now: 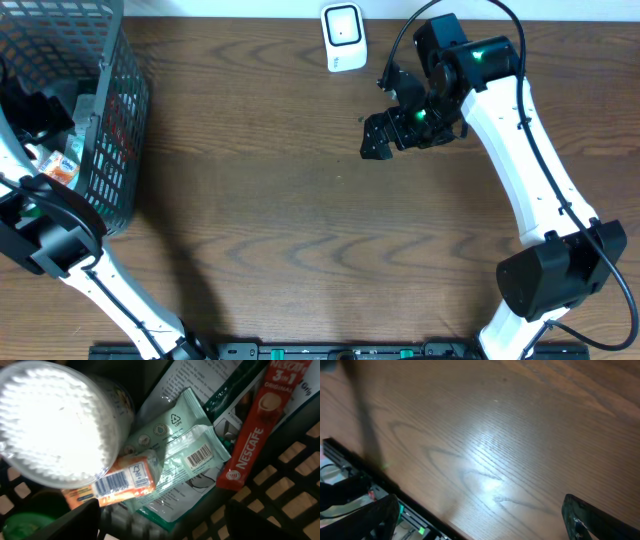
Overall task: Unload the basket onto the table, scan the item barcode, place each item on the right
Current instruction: 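Grasp the small orange Kleenex box in the basket with the left gripper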
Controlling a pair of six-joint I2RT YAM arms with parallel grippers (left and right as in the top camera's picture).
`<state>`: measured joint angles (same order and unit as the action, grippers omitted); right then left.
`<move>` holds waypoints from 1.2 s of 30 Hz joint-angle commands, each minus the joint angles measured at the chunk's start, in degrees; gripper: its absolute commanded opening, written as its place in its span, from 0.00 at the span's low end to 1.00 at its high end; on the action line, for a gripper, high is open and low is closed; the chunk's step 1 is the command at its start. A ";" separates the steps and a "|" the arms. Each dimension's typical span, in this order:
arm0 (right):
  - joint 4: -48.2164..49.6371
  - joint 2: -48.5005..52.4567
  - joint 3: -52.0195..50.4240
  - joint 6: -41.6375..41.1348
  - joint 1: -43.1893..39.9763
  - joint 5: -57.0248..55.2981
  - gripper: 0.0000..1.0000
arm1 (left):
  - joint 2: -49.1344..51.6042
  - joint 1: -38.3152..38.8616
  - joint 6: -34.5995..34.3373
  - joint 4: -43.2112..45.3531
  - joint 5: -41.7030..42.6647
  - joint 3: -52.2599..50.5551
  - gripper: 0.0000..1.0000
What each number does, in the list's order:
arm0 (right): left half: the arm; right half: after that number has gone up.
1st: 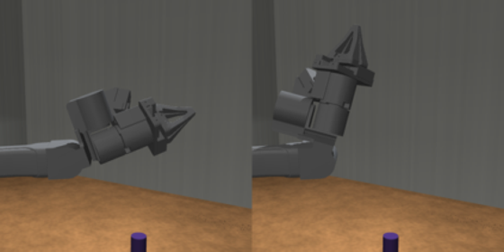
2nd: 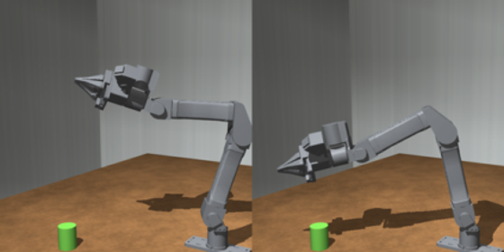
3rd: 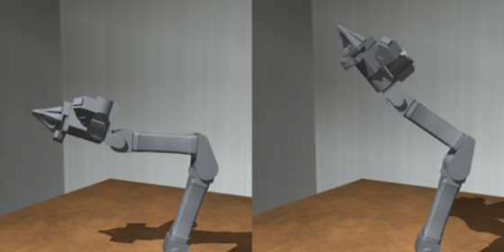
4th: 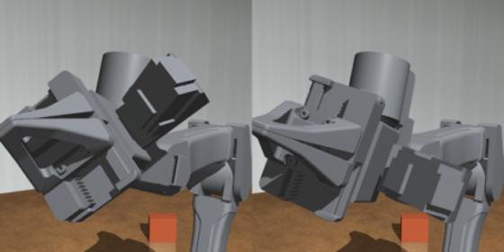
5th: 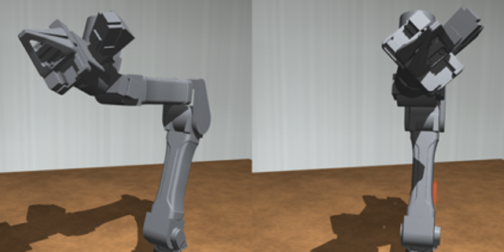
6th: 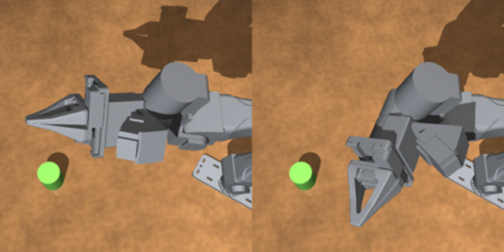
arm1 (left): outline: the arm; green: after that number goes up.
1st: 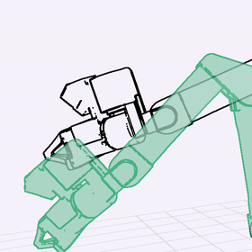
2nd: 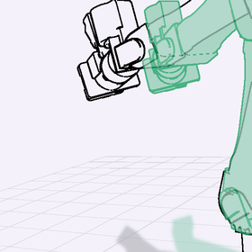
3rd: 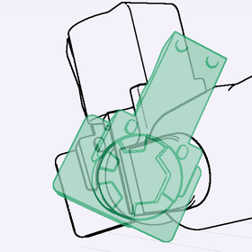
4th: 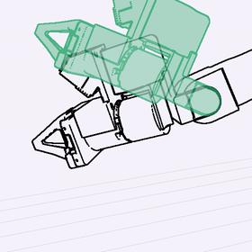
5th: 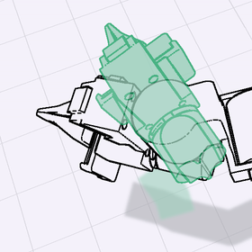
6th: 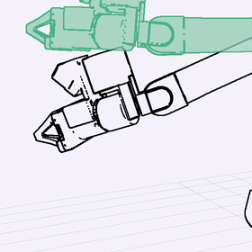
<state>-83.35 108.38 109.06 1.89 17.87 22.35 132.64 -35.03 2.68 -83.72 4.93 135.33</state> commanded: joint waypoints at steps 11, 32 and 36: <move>0.90 0.35 0.52 -0.11 0.50 -1.97 0.99 | 0.48 -0.15 0.81 4.50 -3.06 -9.75 0.80; 2.97 0.35 0.52 -0.13 0.50 -1.97 0.99 | -3.23 0.63 1.40 5.77 6.60 -11.98 0.63; 2.95 0.35 0.52 -0.13 0.50 -1.95 0.99 | -3.91 0.76 2.73 8.31 4.68 -12.02 0.79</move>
<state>-80.49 108.38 109.06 1.89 17.87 20.56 131.35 -34.72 4.54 -75.99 9.10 123.96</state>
